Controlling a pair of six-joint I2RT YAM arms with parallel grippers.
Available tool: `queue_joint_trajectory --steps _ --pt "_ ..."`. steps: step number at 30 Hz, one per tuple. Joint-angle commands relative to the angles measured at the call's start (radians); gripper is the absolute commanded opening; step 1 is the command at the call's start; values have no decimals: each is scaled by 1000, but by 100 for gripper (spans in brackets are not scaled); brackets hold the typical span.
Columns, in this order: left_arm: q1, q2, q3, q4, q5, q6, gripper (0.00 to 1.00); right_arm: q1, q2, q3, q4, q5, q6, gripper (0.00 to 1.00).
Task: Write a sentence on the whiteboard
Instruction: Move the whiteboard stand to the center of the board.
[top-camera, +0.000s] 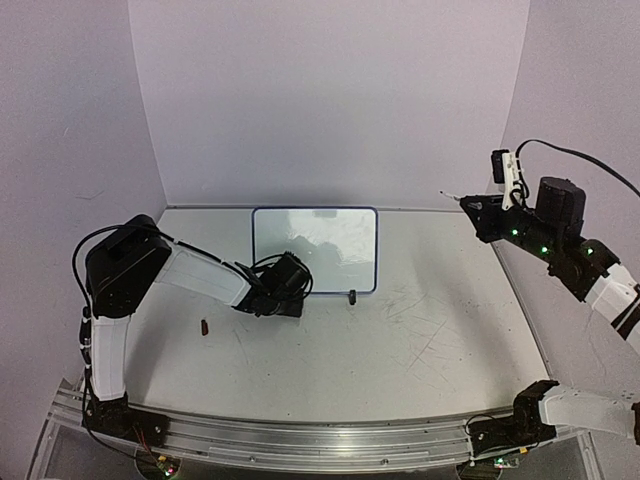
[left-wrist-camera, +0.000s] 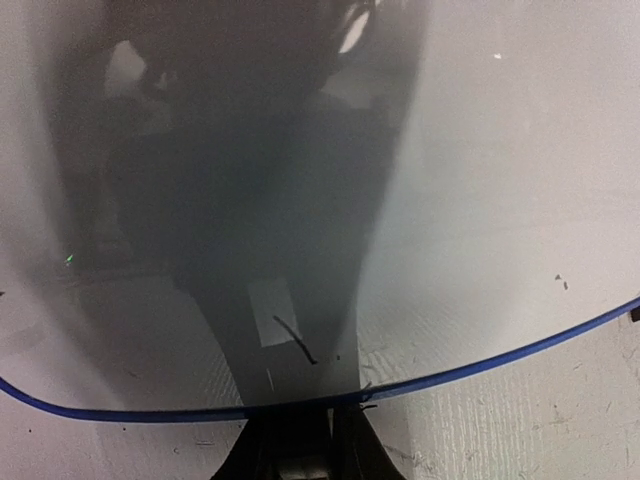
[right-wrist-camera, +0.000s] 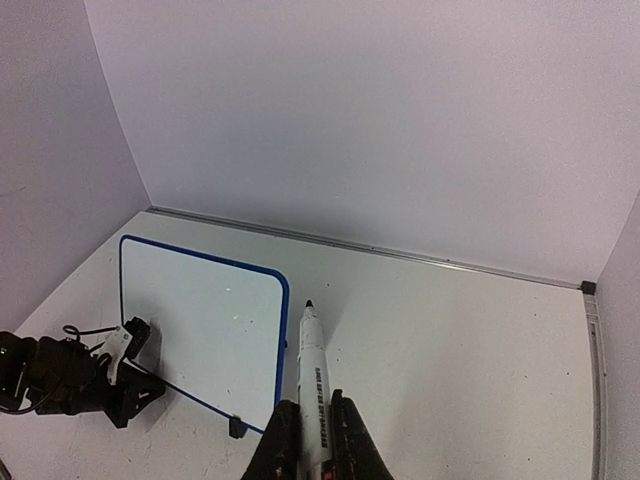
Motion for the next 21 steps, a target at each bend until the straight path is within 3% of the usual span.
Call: queue_joint_trajectory --steps 1,8,17,21 --pt "-29 10 36 3 12 -74 15 1 2 2 37 -25 -1 0" --pt "-94 36 65 -65 -2 -300 3 2 28 -3 48 -48 6 0" --pt "-127 40 97 -146 12 -487 6 3 72 3 46 -130 4 0" --pt "-163 75 165 -206 -43 -490 6 4 83 2 56 -146 9 0"
